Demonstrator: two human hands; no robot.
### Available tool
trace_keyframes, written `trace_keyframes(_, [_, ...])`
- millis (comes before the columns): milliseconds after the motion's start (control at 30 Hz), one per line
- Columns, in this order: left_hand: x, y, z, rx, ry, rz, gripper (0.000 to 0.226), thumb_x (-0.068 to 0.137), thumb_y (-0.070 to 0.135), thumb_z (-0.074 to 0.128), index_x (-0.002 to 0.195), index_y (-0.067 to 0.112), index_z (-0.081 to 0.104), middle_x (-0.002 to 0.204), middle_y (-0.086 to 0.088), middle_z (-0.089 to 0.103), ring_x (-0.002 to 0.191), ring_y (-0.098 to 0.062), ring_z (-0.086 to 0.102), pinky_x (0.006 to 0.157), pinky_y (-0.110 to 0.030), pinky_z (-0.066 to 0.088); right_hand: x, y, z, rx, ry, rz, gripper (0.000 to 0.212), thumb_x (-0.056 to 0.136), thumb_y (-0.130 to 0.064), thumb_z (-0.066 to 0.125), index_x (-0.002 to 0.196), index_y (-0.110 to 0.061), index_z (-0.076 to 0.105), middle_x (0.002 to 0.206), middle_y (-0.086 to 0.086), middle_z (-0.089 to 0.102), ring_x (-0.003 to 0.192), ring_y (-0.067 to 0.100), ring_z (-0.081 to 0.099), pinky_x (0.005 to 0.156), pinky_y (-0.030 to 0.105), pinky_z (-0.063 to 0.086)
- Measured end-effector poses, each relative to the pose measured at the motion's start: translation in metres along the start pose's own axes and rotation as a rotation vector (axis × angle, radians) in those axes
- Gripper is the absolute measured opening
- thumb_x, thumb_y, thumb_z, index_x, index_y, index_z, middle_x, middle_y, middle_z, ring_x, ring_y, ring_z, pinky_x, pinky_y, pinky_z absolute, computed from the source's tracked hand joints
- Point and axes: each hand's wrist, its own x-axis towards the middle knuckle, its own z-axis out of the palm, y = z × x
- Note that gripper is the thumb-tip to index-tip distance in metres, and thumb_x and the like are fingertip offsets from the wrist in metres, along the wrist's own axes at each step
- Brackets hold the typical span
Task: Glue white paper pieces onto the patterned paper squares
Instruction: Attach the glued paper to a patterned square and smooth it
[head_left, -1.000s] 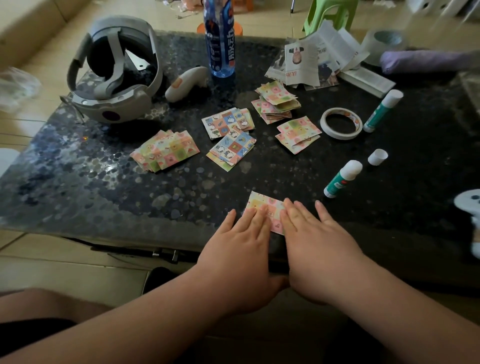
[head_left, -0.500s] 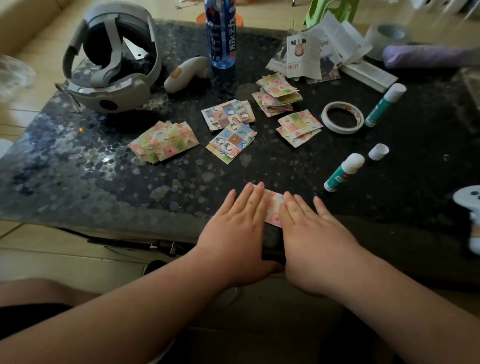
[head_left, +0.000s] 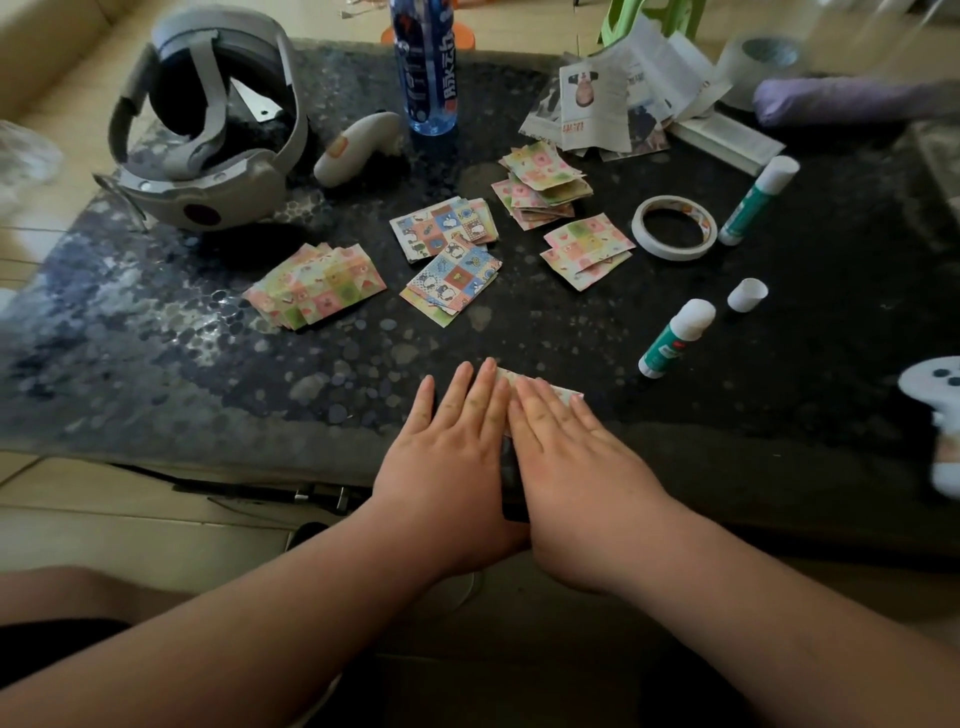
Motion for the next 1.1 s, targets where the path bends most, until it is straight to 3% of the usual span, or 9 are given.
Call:
trace_keyframes(233, [0.002, -0.003, -0.002, 0.010, -0.029, 0.014, 0.128, 0.074, 0.092, 0.031, 0.154, 0.012, -0.029, 0.161, -0.006, -0.038, 0.148, -0.024, -0.036, 0.123, -0.053, -0.012, -0.004, 0.004, -0.002, -0.008, -0.073, 0.050, 0.115, 0.093, -0.049, 0.058, 0.154, -0.009, -0.031, 0.163, 0.009, -0.037, 0.151, 0.023, -0.033, 0.127, 0.048, -0.011])
trace_keyframes(567, [0.001, -0.006, -0.012, -0.061, -0.073, 0.016, 0.138, 0.068, 0.098, 0.040, 0.156, 0.014, -0.026, 0.163, -0.003, -0.034, 0.149, -0.022, -0.033, 0.124, -0.051, -0.012, -0.029, 0.018, -0.005, -0.009, -0.165, 0.146, 0.101, 0.096, -0.036, 0.054, 0.158, -0.012, -0.023, 0.165, 0.008, -0.034, 0.154, 0.020, -0.027, 0.128, 0.050, -0.008])
trace_keyframes(667, [0.001, -0.008, -0.031, -0.299, -0.078, 0.005, 0.132, 0.070, 0.092, 0.053, 0.162, 0.017, -0.004, 0.170, -0.001, -0.011, 0.155, -0.019, -0.013, 0.127, -0.046, -0.001, -0.028, 0.018, -0.009, 0.005, -0.150, 0.146, 0.098, 0.097, -0.034, 0.054, 0.160, -0.012, -0.018, 0.168, 0.008, -0.027, 0.156, 0.020, -0.021, 0.128, 0.050, -0.005])
trace_keyframes(733, [0.003, -0.010, -0.043, -0.560, 0.021, -0.069, 0.113, 0.076, 0.075, 0.068, 0.161, 0.021, 0.017, 0.167, 0.002, 0.021, 0.154, -0.017, 0.019, 0.124, -0.037, 0.021, -0.027, 0.017, -0.013, 0.021, -0.132, 0.143, 0.096, 0.096, -0.033, 0.055, 0.162, -0.013, -0.013, 0.169, 0.007, -0.022, 0.157, 0.020, -0.017, 0.128, 0.050, -0.003])
trace_keyframes(800, [0.006, -0.015, -0.049, -0.742, 0.102, -0.174, 0.088, 0.084, 0.055, 0.075, 0.155, 0.024, 0.033, 0.153, 0.006, 0.046, 0.137, -0.012, 0.047, 0.105, -0.022, 0.038, -0.026, 0.017, -0.016, 0.043, -0.126, 0.139, 0.095, 0.096, -0.036, 0.056, 0.162, -0.014, -0.010, 0.170, 0.005, -0.019, 0.157, 0.019, -0.014, 0.128, 0.050, -0.002])
trace_keyframes(867, [0.012, -0.023, -0.052, -0.858, 0.093, -0.292, 0.071, 0.086, 0.044, 0.076, 0.146, 0.024, 0.044, 0.136, 0.007, 0.059, 0.113, -0.009, 0.061, 0.085, -0.018, 0.047, -0.026, 0.017, -0.017, 0.069, -0.112, 0.139, 0.094, 0.096, -0.038, 0.057, 0.163, -0.016, -0.005, 0.171, 0.003, -0.015, 0.158, 0.019, -0.011, 0.129, 0.049, 0.000])
trace_keyframes(933, [0.015, -0.031, -0.055, -0.875, 0.072, -0.371, 0.060, 0.086, 0.042, 0.077, 0.136, 0.023, 0.050, 0.118, 0.007, 0.065, 0.091, -0.007, 0.066, 0.070, -0.020, 0.051, -0.026, 0.017, -0.016, 0.099, -0.066, 0.143, 0.088, 0.096, -0.041, 0.056, 0.163, -0.017, 0.005, 0.172, 0.003, -0.006, 0.158, 0.019, -0.003, 0.129, 0.047, 0.006])
trace_keyframes(1033, [0.018, -0.035, -0.054, -0.791, -0.006, -0.393, 0.057, 0.082, 0.043, 0.080, 0.128, 0.024, 0.052, 0.105, 0.006, 0.072, 0.089, -0.012, 0.070, 0.081, -0.035, 0.058, -0.026, 0.017, -0.018, 0.165, 0.070, 0.158, 0.066, 0.095, -0.046, 0.055, 0.153, -0.020, 0.036, 0.161, 0.001, 0.027, 0.148, 0.020, 0.027, 0.122, 0.041, 0.030])
trace_keyframes(1100, [0.020, -0.035, -0.051, -0.846, -0.042, -0.393, 0.052, 0.080, 0.038, 0.083, 0.121, 0.024, 0.054, 0.090, 0.005, 0.076, 0.080, -0.013, 0.073, 0.080, -0.041, 0.062, -0.024, 0.019, -0.021, 0.185, 0.129, 0.163, 0.054, 0.096, -0.048, 0.053, 0.143, -0.023, 0.049, 0.146, -0.004, 0.039, 0.135, 0.017, 0.038, 0.112, 0.039, 0.041])
